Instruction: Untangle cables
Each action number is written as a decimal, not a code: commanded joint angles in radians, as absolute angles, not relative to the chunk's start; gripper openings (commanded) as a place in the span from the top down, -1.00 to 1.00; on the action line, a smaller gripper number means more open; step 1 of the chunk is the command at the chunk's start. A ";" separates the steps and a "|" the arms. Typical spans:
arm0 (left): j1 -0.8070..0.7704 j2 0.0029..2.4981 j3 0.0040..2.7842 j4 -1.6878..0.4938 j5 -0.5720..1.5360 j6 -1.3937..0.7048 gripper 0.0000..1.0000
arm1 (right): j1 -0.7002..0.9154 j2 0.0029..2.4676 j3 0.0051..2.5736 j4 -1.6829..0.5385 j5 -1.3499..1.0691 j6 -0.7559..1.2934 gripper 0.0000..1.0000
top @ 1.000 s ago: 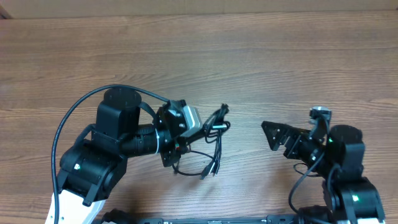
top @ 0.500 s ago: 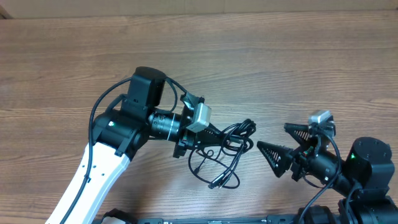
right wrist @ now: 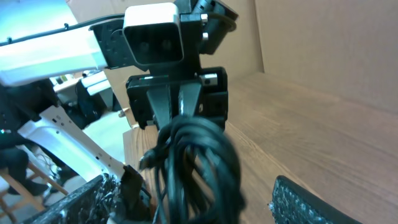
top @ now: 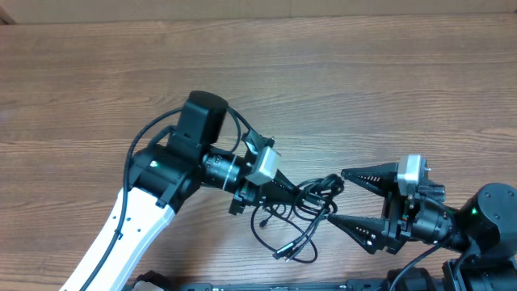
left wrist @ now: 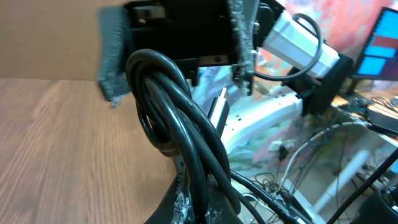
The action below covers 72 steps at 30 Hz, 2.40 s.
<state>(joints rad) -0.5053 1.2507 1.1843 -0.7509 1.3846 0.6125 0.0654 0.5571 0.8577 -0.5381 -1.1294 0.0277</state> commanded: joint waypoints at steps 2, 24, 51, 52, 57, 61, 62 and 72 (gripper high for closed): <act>-0.585 1.255 1.196 -0.731 1.429 0.660 0.91 | 0.063 0.550 0.884 -0.527 -1.146 0.028 -0.41; -0.340 1.255 1.196 -0.749 1.011 0.026 0.92 | 0.062 0.550 0.884 -0.502 -1.045 0.143 0.92; -0.523 1.255 1.196 -0.290 1.252 0.084 -1.00 | 0.063 0.551 0.884 -0.540 -1.128 0.179 0.92; -0.532 1.256 1.196 -0.290 1.221 0.056 -1.00 | 0.063 0.551 0.884 -0.541 -1.128 0.179 0.92; -0.592 1.304 1.196 -0.286 1.191 0.036 -0.93 | 0.063 0.551 0.884 -0.556 -1.128 0.179 0.92; -0.596 1.335 1.196 -0.283 1.202 0.037 -0.54 | 0.063 0.551 0.884 -0.555 -1.127 0.179 0.92; -0.596 1.337 1.196 -0.283 1.202 0.037 -0.43 | 0.063 0.551 0.884 -0.555 -1.127 0.179 0.92; -0.567 1.337 1.196 -0.239 1.064 -0.060 0.92 | 0.063 0.551 0.883 -0.689 -0.950 0.175 -0.29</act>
<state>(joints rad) -0.5991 1.3285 1.1843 -0.2428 1.2137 0.0200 0.0551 0.5587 0.8761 -0.6514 -1.0336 0.1764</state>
